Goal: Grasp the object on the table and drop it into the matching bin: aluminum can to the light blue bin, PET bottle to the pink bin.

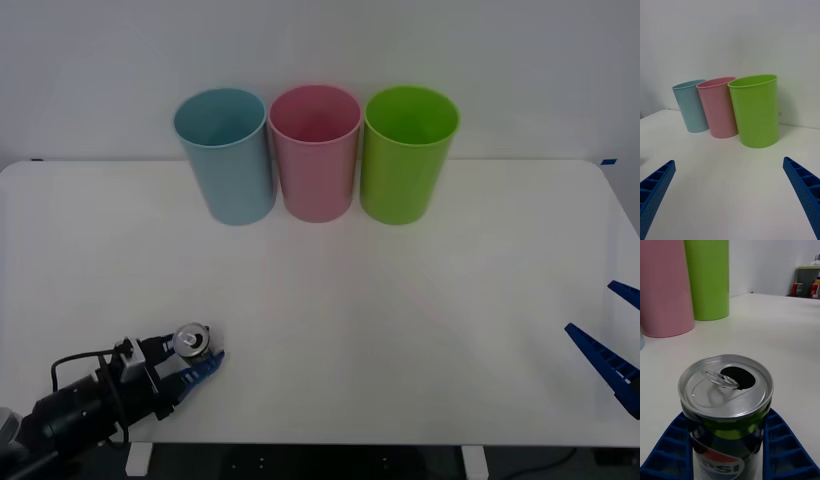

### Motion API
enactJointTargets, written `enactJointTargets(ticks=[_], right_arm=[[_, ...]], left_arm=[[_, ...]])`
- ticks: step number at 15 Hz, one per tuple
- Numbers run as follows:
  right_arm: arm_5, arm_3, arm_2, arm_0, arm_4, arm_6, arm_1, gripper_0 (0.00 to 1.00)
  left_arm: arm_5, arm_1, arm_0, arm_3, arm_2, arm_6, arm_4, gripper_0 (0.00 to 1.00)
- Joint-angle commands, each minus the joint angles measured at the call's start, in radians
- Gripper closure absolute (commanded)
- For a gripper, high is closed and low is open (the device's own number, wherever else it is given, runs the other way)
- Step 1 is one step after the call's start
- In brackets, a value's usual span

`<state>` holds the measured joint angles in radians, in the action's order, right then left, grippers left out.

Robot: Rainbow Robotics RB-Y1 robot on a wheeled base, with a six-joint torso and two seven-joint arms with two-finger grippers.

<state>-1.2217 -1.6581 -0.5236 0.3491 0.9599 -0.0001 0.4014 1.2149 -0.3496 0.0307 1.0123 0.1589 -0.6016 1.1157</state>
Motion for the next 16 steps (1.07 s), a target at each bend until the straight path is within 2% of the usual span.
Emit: enactJointTargets(ticks=[1,7,12,16], right_arm=[[0.0,0.0,0.0,0.0,0.0,0.0,0.0,0.0],[0.0,0.0,0.0,0.0,0.0,0.0,0.0,0.0],[0.0,0.0,0.0,0.0,0.0,0.0,0.0,0.0],[0.0,0.0,0.0,0.0,0.0,0.0,0.0,0.0]], left_arm=[[0.0,0.0,0.0,0.0,0.007,0.002,0.001,1.0],[0.0,0.0,0.008,0.017,0.041,0.029,-0.002,1.0],[-0.009,0.0,0.044,0.103,0.045,0.209,-0.016,1.0],[-0.054,0.0,0.072,0.134,0.045,0.273,-0.079,1.0]])
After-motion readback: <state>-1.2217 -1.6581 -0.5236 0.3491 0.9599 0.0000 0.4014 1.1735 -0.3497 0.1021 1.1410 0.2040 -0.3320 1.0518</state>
